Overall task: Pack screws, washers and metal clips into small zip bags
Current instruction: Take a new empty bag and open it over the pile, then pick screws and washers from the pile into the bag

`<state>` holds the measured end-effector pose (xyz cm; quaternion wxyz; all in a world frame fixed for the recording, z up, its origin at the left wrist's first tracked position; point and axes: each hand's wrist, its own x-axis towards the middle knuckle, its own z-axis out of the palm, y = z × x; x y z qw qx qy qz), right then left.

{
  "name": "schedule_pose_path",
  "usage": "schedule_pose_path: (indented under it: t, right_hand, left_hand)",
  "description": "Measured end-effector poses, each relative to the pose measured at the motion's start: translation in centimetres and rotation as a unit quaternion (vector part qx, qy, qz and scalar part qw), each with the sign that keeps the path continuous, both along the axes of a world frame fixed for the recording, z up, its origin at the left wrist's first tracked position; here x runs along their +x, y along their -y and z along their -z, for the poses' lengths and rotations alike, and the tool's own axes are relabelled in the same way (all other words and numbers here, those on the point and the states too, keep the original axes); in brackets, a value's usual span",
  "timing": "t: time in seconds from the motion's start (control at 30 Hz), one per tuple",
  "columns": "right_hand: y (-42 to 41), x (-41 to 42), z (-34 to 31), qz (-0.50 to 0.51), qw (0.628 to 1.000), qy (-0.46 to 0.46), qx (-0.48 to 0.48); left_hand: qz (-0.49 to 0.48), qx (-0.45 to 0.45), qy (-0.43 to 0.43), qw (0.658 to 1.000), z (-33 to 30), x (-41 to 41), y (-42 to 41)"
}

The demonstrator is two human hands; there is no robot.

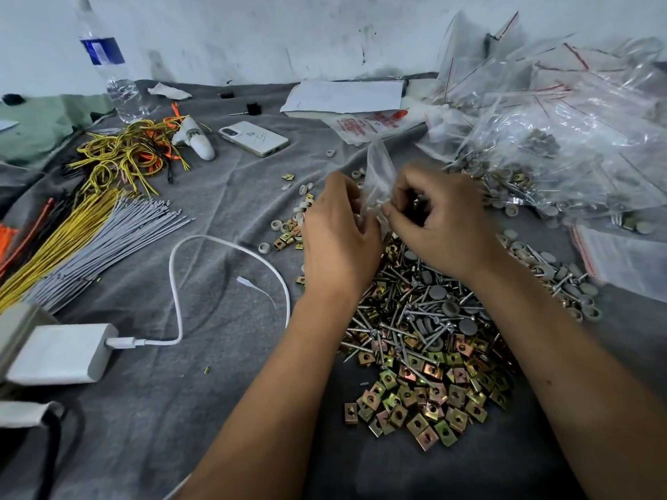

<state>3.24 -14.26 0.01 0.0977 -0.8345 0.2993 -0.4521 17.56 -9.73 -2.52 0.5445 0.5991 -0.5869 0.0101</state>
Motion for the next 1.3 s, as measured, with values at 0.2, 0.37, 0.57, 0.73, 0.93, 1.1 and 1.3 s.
schedule_pose_path:
  t: [0.2, 0.37, 0.57, 0.73, 0.93, 1.1, 1.3]
  right_hand:
    - [1.1, -1.5, 0.2, 0.123, 0.991, 0.033, 0.034]
    - [0.9, -1.4, 0.1, 0.071, 0.995, 0.032, 0.061]
    - [1.3, -1.9, -0.2, 0.029, 0.991, 0.001, 0.13]
    - [1.9, -4.5, -2.0, 0.015, 0.958, -0.201, 0.205]
    - [1.6, -3.8, -2.1, 0.048, 0.887, -0.377, 0.262]
    - [1.7, -3.7, -2.3, 0.037, 0.899, -0.351, 0.26]
    - [2.0, -4.3, -1.7, 0.069, 0.952, -0.205, 0.218]
  left_hand:
    - [0.041, -0.013, 0.03, 0.999, -0.4, -0.1, -0.7]
    - [0.026, -0.055, 0.069, 0.996, -0.7, 0.1, -0.6]
    - [-0.029, -0.079, 0.031, 0.996, -0.9, 0.9, -0.5]
    - [-0.213, -0.205, -0.03, 0.955, -2.2, 3.6, -1.2]
    - [-0.167, -0.061, 0.151, 0.972, -2.2, 1.9, -1.7]
    - [-0.052, 0.175, 0.163, 0.97, -0.8, 0.5, -1.3]
    - [-0.028, 0.15, 0.105, 0.983, -0.6, 1.0, -1.1]
